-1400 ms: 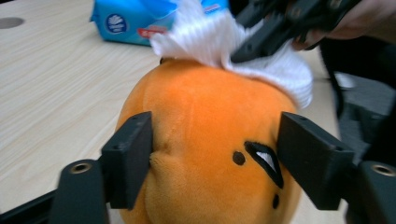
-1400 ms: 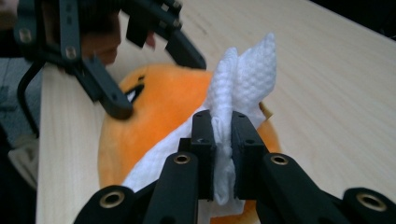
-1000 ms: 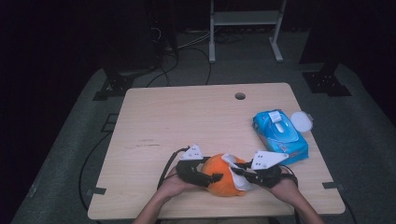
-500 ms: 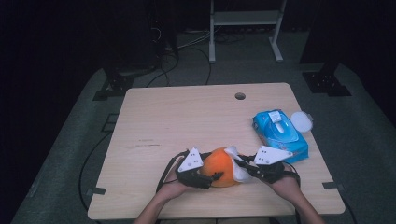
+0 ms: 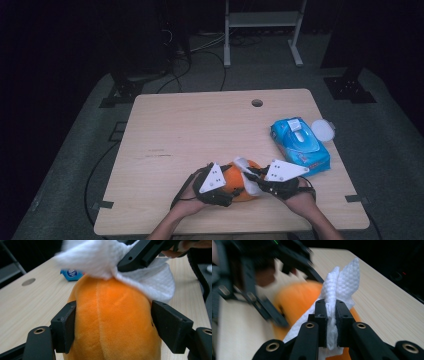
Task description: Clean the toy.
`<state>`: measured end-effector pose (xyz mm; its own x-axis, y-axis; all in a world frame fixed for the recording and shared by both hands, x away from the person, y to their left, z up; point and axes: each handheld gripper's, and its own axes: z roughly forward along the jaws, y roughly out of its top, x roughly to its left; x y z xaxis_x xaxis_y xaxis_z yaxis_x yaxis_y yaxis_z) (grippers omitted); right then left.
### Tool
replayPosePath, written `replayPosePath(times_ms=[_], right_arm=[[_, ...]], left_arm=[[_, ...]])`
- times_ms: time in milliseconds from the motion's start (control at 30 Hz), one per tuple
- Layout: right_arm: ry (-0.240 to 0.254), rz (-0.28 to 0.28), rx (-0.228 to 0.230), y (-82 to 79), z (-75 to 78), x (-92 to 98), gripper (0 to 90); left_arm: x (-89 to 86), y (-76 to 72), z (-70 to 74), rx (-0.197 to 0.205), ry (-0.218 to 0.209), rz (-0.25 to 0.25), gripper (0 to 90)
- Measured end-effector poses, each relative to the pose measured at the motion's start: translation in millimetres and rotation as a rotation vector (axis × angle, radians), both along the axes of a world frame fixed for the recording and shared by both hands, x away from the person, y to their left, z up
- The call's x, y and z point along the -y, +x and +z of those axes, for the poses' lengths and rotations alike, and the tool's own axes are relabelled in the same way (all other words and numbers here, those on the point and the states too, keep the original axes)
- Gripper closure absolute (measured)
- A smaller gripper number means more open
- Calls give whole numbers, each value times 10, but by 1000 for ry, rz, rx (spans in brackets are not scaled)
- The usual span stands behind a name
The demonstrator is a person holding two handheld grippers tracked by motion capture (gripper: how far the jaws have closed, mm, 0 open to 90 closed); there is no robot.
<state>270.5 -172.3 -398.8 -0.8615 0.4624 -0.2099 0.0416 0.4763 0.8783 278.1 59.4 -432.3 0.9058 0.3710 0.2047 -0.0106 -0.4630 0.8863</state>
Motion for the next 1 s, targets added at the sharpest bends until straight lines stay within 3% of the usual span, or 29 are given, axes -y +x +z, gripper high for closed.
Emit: replayPosePath(times_ms=[67, 133, 233, 333, 433, 500, 600, 700, 833, 900, 1000], right_arm=[[-7, 33, 13, -28, 23, -68, 809], [-29, 36, 20, -26, 27, -66, 810], [-46, -5, 22, 19, 11, 20, 810], [-35, -11, 20, 4, 17, 17, 812], [3, 49, -5, -43, 29, -94, 811], [-11, 78, 2, -74, 19, -181, 811], [-25, 74, -1, -59, 16, -180, 811], [-30, 22, -1, 6, 11, -24, 811], [-35, -42, -17, 49, -51, 143, 811], [-25, -39, -27, 41, -79, 133, 811], [-49, -19, 1, 5, -100, 19, 811]], left_arm=[[5, -28, 0, 18, 16, -7, 251], [-13, -22, -16, 4, -6, -11, 251], [-1, -10, -20, -8, -19, -6, 251], [32, -26, -17, 14, -2, -6, 251], [61, -59, -32, 33, 3, -9, 251], [65, -74, -35, 45, 24, -13, 250], [34, -63, -52, 36, 7, -15, 252], [16, -47, -59, 30, 4, -19, 252], [-53, -3, -91, -24, -16, -36, 249], [-80, 19, -93, -51, -17, -38, 239], [-121, 60, -25, -99, -28, -21, 156]])
